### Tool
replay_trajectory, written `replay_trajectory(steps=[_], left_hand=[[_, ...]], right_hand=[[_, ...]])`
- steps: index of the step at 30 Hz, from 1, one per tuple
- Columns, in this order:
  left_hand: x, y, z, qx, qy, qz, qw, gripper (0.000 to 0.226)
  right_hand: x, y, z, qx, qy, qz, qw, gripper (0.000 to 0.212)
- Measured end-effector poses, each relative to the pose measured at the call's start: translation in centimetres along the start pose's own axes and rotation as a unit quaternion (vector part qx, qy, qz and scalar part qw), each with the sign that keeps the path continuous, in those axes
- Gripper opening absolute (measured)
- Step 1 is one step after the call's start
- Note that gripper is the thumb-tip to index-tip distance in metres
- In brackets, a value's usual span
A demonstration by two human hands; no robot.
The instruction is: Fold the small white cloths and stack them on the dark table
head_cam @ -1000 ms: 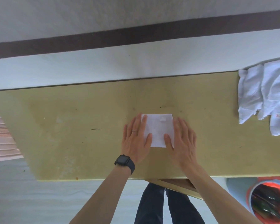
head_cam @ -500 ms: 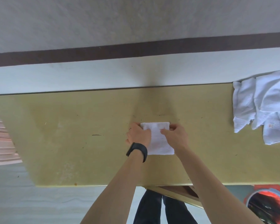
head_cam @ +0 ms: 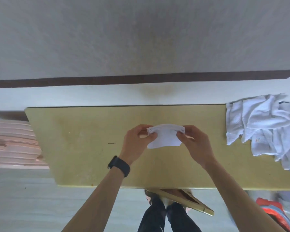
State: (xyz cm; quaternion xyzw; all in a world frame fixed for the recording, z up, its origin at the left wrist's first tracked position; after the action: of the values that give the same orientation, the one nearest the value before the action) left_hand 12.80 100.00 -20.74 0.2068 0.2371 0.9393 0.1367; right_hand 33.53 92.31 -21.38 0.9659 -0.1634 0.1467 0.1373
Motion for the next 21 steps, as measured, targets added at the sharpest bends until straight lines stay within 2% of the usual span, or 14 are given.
replay_trajectory(steps=[9,15,18,21], left_hand=[[7.7,10.7,9.0,-0.09,0.078,0.037,0.992,0.019],[12.1,20.2,9.9,-0.139,0.141,0.135,0.971,0.018],[14.2,26.2,7.7,-0.14,0.194,0.201,0.95,0.015],[16.0,32.7,4.0,-0.132,0.224,0.275,0.925,0.013]], right_hand=[[2.8,5.5,-13.0,0.146,-0.04,0.013,0.988,0.011],[0.7,10.1,-20.1,0.258,-0.04,-0.091,0.961,0.01],[-1.4,13.2,-22.2,0.293,-0.059,-0.131,0.945,0.006],[-5.0,17.3,-23.9,0.315,-0.062,-0.204,0.925,0.007]])
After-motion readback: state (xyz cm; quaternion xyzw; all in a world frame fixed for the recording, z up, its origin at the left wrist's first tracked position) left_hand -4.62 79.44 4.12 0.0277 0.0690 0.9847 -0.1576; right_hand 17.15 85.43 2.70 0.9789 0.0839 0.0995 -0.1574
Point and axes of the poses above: each hand's wrist, its own y-axis away from the middle knuckle, its own x-axis out of the back of the hand, z = x × y, the point moved 3 cm from there along -y, towards the middle knuckle, and after that the axes turned 9 degrees about x, right-handed, at the moved point
